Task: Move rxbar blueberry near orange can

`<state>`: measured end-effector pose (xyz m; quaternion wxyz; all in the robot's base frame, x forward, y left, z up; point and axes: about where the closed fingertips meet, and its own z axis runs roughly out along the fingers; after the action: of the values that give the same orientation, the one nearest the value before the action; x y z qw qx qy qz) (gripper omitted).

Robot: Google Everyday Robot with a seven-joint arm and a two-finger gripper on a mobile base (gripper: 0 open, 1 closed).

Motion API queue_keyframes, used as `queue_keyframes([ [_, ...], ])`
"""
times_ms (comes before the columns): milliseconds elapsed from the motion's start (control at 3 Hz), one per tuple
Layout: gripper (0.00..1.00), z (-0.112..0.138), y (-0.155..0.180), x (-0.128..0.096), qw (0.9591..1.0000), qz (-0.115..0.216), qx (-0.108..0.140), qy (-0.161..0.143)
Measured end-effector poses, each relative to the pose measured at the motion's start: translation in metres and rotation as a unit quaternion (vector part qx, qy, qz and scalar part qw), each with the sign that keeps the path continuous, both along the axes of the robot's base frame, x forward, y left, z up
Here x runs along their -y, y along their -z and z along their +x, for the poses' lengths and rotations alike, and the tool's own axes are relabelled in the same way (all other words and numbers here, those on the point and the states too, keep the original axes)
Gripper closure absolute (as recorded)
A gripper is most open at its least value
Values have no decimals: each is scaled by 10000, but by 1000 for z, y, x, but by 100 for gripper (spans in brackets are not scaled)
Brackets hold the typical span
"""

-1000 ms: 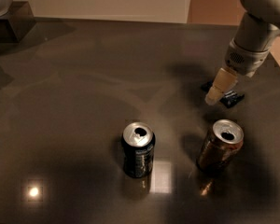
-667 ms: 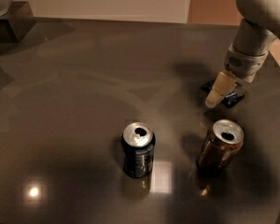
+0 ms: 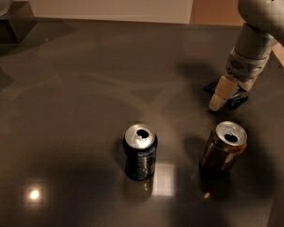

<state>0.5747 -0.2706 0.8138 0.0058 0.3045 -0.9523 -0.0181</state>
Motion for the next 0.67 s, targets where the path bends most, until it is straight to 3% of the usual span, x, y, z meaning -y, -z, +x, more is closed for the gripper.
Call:
queue_keyframes([
  [667,62,0,-6,-7,10000,-3,9,-62],
])
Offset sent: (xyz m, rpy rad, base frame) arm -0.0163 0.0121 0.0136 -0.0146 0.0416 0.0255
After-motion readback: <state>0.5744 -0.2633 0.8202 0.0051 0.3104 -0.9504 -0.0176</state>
